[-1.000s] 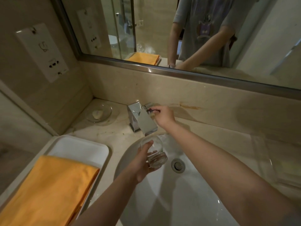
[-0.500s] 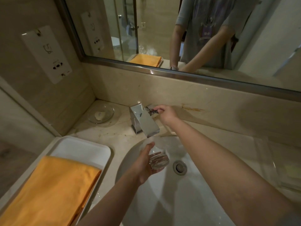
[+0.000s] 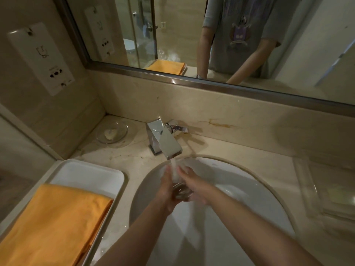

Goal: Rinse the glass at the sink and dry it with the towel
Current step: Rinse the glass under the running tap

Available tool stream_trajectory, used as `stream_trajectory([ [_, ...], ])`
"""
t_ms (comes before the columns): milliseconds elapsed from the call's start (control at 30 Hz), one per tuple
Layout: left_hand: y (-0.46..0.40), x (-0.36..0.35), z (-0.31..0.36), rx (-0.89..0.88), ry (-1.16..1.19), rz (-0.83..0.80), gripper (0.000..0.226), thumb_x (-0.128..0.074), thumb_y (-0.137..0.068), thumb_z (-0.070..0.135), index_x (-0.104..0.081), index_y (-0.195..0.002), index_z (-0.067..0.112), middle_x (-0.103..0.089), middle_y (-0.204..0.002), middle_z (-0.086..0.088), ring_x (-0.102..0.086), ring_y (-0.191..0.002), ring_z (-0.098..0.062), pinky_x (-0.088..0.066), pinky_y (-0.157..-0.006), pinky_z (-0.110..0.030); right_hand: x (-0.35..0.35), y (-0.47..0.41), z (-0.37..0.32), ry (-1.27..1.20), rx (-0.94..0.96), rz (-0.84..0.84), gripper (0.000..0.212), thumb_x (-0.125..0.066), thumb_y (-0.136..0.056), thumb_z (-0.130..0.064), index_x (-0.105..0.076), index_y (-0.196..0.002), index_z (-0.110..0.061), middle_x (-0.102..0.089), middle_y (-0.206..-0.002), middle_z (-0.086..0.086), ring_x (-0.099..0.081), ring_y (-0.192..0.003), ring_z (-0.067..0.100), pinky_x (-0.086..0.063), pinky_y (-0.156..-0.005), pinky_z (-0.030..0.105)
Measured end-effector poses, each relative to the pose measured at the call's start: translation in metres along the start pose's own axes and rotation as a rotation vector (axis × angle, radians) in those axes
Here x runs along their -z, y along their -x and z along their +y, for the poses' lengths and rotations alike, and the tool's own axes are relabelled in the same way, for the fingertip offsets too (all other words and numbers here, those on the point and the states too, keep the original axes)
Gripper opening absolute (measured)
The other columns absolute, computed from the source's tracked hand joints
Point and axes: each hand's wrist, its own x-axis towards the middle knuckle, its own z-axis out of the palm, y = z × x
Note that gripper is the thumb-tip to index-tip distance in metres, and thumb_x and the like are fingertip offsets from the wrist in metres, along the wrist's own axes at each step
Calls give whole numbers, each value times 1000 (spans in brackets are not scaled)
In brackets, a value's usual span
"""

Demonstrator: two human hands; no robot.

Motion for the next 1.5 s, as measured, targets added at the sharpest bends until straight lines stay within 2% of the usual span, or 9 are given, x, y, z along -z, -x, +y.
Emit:
stream_trajectory([
  [267, -1, -5, 12, -136, -117, 138, 61, -14, -100, 48, -64, -103, 14, -73, -90, -7, -67, -89, -23, -53, -74, -35, -10, 5, 3, -132, 64, 6, 82, -70, -78, -40, -14, -138, -35, -54, -125, 7, -63, -95, 25, -56, -80, 37],
  [400, 5, -6, 20, -219, -275, 22, 44, -31, -99, 43, -66, -96, 17, -73, -92, -8, -71, -76, -14, -53, -64, -27, -7, 9, 0, -313, -14, -78, 60, -69, -83, -23, -31, -130, -17, -62, -103, 17, -64, -76, 26, -56, -67, 36],
  [500, 8, -8, 31, -271, -354, -5, 3, -57, -91, 32, -55, -93, 32, -68, -89, 0, -70, -72, -8, -54, -69, -28, 0, 9, 2, -418, -34, -134, 57, -68, -82, -12, -38, -131, -9, -64, -90, 17, -65, -73, 27, -56, -67, 39],
  [667, 5, -2, 39, -371, -379, -131, 49, -72, -80, 14, -51, -124, 18, -68, -104, -11, -70, -91, -20, -57, -77, -29, 5, 19, -1, -423, 26, -231, 19, -59, -84, 1, -53, -98, -10, -63, -73, 14, -62, -67, 23, -52, -66, 37],
  [900, 3, -21, 44, -165, -363, 232, 24, -56, -90, 41, -58, -96, 18, -65, -92, -7, -65, -83, -20, -56, -80, -38, -3, 14, 0, -313, 13, -123, 69, -67, -74, 7, -32, -128, -18, -63, -89, 15, -59, -65, 23, -50, -63, 34],
  [1033, 4, -12, 40, 24, -270, 117, 41, -35, -97, 46, -59, -98, 14, -61, -88, -4, -60, -75, -21, -49, -67, -34, -4, 18, 4, -79, 37, -85, 64, -74, -74, -9, -39, -126, -15, -67, -88, 7, -66, -59, 13, -57, -66, 30],
  [1167, 8, -3, 32, -35, -201, -68, 56, -46, -90, 53, -64, -110, 4, -69, -107, -20, -67, -99, -31, -55, -80, -35, -3, 21, 3, -195, 31, -99, 66, -73, -78, -24, -32, -130, -15, -68, -91, 11, -68, -67, 19, -57, -68, 32],
  [1367, 12, 3, 20, -50, -212, 32, 95, -70, -63, 66, -41, -138, 16, -63, -123, -14, -65, -107, -27, -48, -98, -46, -7, 19, 4, -256, 3, -137, 99, -63, -85, -37, 15, -146, -29, -55, -129, 17, -65, -95, 28, -55, -79, 37],
  [1500, 14, -5, 19, -212, -373, 195, 76, -50, -80, 67, -26, -141, 29, -52, -131, -9, -58, -111, -27, -47, -95, -44, -8, 11, 8, -383, 20, -171, 106, -77, -67, -44, -9, -147, -25, -63, -114, 16, -69, -90, 28, -56, -73, 39],
])
